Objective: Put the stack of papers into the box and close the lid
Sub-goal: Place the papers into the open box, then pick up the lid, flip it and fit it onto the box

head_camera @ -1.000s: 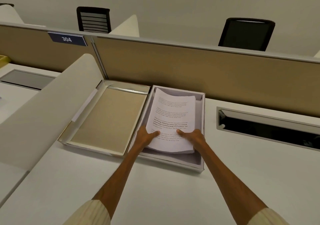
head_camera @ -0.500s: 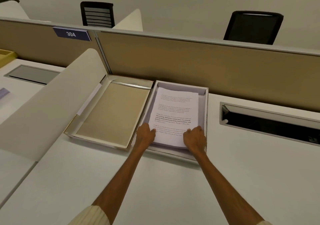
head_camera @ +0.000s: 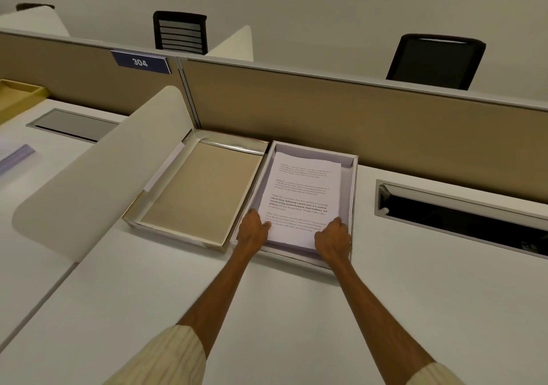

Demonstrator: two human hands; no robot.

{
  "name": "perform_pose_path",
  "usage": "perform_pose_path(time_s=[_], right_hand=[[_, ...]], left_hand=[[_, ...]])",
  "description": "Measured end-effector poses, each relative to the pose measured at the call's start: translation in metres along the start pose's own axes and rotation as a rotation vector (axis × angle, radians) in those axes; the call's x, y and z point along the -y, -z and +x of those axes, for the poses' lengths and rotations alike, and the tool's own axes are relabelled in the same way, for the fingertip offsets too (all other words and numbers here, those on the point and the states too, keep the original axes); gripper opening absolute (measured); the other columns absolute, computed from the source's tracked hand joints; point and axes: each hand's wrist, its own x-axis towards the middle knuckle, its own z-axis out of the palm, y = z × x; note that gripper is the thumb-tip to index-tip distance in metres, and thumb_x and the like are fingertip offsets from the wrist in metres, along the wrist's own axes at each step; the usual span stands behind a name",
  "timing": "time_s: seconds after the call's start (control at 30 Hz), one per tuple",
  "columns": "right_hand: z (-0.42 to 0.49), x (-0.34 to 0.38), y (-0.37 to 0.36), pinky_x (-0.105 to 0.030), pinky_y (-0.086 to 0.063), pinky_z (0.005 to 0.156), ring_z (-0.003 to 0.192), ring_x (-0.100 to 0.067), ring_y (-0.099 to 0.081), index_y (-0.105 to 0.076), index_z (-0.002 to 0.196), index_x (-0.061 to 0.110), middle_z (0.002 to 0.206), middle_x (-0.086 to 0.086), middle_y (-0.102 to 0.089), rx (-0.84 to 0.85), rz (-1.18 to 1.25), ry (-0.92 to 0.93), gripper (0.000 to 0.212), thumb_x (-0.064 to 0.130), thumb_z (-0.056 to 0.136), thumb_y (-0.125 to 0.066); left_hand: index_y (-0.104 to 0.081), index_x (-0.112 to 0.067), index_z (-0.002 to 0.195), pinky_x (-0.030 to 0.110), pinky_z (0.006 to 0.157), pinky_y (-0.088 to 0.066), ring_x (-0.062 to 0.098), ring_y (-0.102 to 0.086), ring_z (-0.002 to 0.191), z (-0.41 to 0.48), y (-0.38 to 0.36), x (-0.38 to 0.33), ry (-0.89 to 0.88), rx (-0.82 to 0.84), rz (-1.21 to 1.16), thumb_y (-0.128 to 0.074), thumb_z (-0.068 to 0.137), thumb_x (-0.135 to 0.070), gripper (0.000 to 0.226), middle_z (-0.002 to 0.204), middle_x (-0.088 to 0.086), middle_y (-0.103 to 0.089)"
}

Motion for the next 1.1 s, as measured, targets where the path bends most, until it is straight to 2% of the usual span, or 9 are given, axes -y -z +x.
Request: perform_pose_path(time_s=[0.13,0.27,0.37,0.43,0.63,0.77,0.9,1.0,1.1], right_hand=[[-0.004,0.010,0.012,-0.045,-0.050,0.093,0.119,-0.036,-0.054,-0.038,0.136,-0.004,0.134,-0.023,-0.050,-0.041,-0.002,0.046,0.053,0.017,0.091,-0.057],[-0.011,0.036,0.018,-0.045,-0.049,0.096,0.124,-0.034,-0.050,-0.036,0.140,0.001,0.142,-0.020,-0.045,-0.061,-0.042,0.203,0.057,0.025,0.092,-0.057],[-0.016,0.063,0.014,-0.046,-0.046,0.101,0.126,-0.036,-0.051,-0.037,0.141,0.004,0.143,-0.018,-0.046,0.039,-0.004,0.339,0.061,0.030,0.091,-0.061],[-0.022,0.079,0.004,-0.047,-0.043,0.103,0.128,-0.036,-0.049,-0.038,0.142,0.006,0.144,-0.017,-0.046,0.119,-0.019,0.439,0.064,0.034,0.090,-0.062],[-0.049,0.116,-0.044,-0.041,-0.038,0.107,0.136,-0.029,-0.042,-0.041,0.142,0.009,0.150,-0.012,-0.041,0.339,-0.141,0.683,0.075,0.050,0.084,-0.066],[-0.072,0.132,-0.083,-0.040,-0.039,0.107,0.134,-0.027,-0.043,-0.043,0.140,0.010,0.148,-0.009,-0.044,0.437,-0.196,0.733,0.085,0.056,0.075,-0.072],[-0.081,0.134,-0.113,-0.042,-0.031,0.114,0.133,-0.028,-0.043,-0.044,0.140,0.009,0.146,-0.010,-0.046,0.420,-0.300,0.793,0.089,0.057,0.072,-0.074],[-0.082,0.133,-0.126,-0.048,-0.016,0.120,0.133,-0.028,-0.045,-0.047,0.139,0.012,0.144,-0.010,-0.049,0.390,-0.365,0.825,0.083,0.054,0.072,-0.074],[-0.079,0.130,-0.135,-0.048,-0.005,0.122,0.126,-0.025,-0.053,-0.059,0.127,0.016,0.133,-0.009,-0.059,0.345,-0.377,0.851,0.054,0.041,0.080,-0.070]], left_hand=[[-0.052,0.004,0.131,0.043,0.101,-0.048,0.038,-0.059,0.121,-0.014,0.018,-0.004,-0.031,-0.061,-0.018,-0.041,0.104,-0.031,0.046,0.131,0.023,-0.061],[-0.064,-0.004,0.120,0.040,0.094,-0.053,0.032,-0.067,0.109,-0.025,0.054,0.005,-0.035,-0.299,-0.117,-0.056,0.097,-0.023,0.031,0.118,0.016,-0.070],[-0.062,-0.009,0.117,0.039,0.090,-0.050,0.031,-0.066,0.107,-0.030,0.089,0.026,0.078,-0.500,-0.121,-0.062,0.091,-0.024,0.030,0.115,0.013,-0.071],[-0.058,-0.007,0.121,0.042,0.090,-0.048,0.035,-0.063,0.110,-0.031,0.110,0.048,0.159,-0.561,-0.088,-0.063,0.090,-0.026,0.037,0.122,0.015,-0.065],[-0.030,0.012,0.139,0.052,0.094,-0.048,0.043,-0.044,0.127,-0.025,0.142,0.110,0.363,-0.505,0.038,-0.068,0.086,-0.037,0.082,0.139,0.029,-0.041],[-0.024,0.014,0.140,0.052,0.099,-0.044,0.043,-0.041,0.131,-0.018,0.143,0.135,0.397,-0.417,-0.012,-0.068,0.084,-0.046,0.093,0.141,0.030,-0.038],[-0.020,0.015,0.143,0.051,0.103,-0.042,0.043,-0.038,0.135,-0.008,0.139,0.143,0.415,-0.358,-0.072,-0.069,0.082,-0.051,0.103,0.145,0.030,-0.036],[-0.018,0.015,0.145,0.050,0.105,-0.041,0.043,-0.037,0.136,0.002,0.141,0.147,0.403,-0.337,-0.105,-0.072,0.082,-0.046,0.103,0.146,0.030,-0.034],[-0.025,0.012,0.143,0.048,0.102,-0.045,0.041,-0.044,0.130,0.011,0.146,0.149,0.418,-0.322,-0.178,-0.074,0.080,-0.033,0.092,0.143,0.028,-0.038]])
